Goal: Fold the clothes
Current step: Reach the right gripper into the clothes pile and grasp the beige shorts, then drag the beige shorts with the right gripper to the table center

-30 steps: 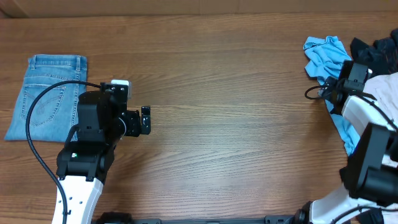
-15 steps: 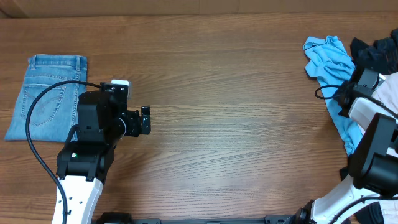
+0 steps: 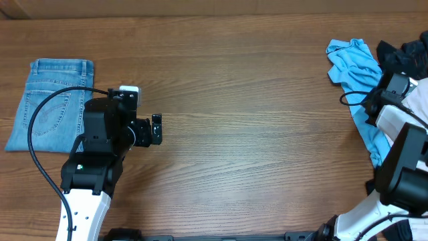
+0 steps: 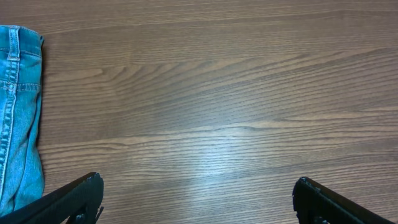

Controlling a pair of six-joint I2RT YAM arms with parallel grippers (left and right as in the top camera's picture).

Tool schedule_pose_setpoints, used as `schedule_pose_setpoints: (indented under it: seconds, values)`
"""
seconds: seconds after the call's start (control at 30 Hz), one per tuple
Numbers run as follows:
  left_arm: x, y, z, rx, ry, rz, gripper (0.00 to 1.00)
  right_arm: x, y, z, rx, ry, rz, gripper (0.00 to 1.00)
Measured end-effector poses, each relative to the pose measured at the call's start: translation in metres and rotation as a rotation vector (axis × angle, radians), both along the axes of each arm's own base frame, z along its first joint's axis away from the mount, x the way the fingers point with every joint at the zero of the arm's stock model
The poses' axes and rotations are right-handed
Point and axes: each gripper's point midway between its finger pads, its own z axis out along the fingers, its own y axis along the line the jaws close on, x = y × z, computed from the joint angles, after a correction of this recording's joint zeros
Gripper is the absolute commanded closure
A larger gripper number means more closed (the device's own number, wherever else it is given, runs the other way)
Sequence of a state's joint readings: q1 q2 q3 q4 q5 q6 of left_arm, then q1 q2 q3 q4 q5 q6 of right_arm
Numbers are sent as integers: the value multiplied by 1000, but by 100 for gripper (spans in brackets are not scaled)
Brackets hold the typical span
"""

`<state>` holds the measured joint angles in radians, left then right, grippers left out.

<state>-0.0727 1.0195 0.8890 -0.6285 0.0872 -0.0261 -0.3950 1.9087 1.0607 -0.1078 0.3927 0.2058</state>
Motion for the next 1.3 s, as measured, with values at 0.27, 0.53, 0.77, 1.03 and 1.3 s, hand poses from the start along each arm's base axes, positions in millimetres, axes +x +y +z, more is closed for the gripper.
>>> schedule_pose_setpoints:
  seconds: [0.27,0.53,0.77,1.03,1.3]
  values:
    - [0,0,0,0,0,0,0,2,3,108,-99,-178,32,91]
    - [0,0,0,-2,0,-2,0,19,119,204,-142,-319,390,91]
    - [0,-2,0,-9,1,-10,0,7,324,199,2,-290,934,87]
    - [-1,-8,0,-31,3,-33,0,-10,462,150,86,-240,1263,86]
    - [-1,-9,0,-38,5,-40,0,31,500,144,78,-420,1288,13]
